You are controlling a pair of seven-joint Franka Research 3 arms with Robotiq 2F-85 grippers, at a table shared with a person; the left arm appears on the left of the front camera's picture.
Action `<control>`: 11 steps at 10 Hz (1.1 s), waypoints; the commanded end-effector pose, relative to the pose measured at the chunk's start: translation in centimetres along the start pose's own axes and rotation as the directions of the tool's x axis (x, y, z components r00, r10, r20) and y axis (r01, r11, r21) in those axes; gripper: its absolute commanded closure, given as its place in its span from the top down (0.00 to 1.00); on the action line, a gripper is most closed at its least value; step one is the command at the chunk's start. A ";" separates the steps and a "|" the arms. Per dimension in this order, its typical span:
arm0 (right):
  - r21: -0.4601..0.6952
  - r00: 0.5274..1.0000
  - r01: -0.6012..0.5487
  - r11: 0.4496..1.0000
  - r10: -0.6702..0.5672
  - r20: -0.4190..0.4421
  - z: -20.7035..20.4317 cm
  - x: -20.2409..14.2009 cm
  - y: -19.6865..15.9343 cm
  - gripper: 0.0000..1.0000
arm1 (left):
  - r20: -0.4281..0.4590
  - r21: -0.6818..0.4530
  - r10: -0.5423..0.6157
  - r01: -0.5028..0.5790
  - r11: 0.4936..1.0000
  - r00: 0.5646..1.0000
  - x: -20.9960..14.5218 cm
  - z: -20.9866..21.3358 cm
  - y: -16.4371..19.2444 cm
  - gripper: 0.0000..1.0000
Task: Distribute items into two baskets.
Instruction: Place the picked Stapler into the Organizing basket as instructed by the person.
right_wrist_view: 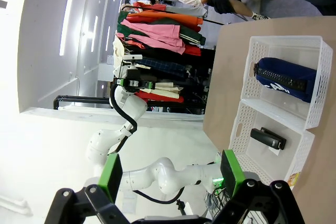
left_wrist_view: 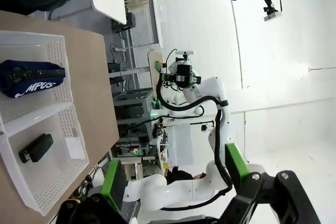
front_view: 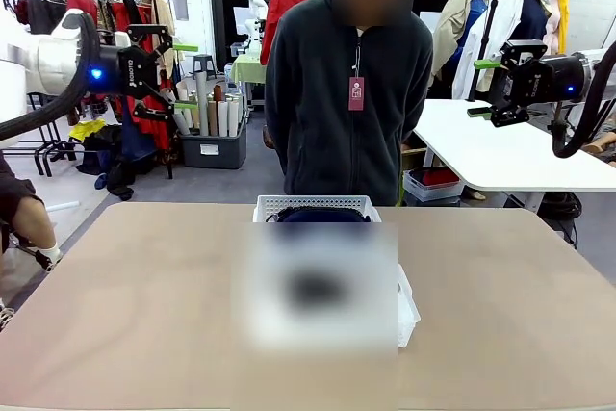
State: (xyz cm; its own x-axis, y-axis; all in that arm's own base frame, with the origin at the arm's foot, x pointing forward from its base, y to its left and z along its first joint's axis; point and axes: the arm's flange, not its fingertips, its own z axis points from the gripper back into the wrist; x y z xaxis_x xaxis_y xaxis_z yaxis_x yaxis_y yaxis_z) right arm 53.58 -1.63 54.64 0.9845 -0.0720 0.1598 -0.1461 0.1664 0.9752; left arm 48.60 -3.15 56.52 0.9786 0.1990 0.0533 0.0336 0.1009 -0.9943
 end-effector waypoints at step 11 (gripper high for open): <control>0.001 1.000 -0.001 1.000 0.001 0.002 0.0 0.0 0.2 1.00 | 0.008 0.001 -0.010 0.010 1.000 1.000 0.3 0.4 0.4 1.00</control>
State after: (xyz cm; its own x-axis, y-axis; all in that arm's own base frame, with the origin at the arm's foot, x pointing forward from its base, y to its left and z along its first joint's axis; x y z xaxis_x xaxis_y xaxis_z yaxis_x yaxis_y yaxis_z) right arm 53.58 -1.63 54.64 0.9845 -0.0720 0.1598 -0.1461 0.1664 0.9752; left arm 48.83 -2.72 56.09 0.9762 0.2043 0.0726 0.0513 0.1076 -0.9929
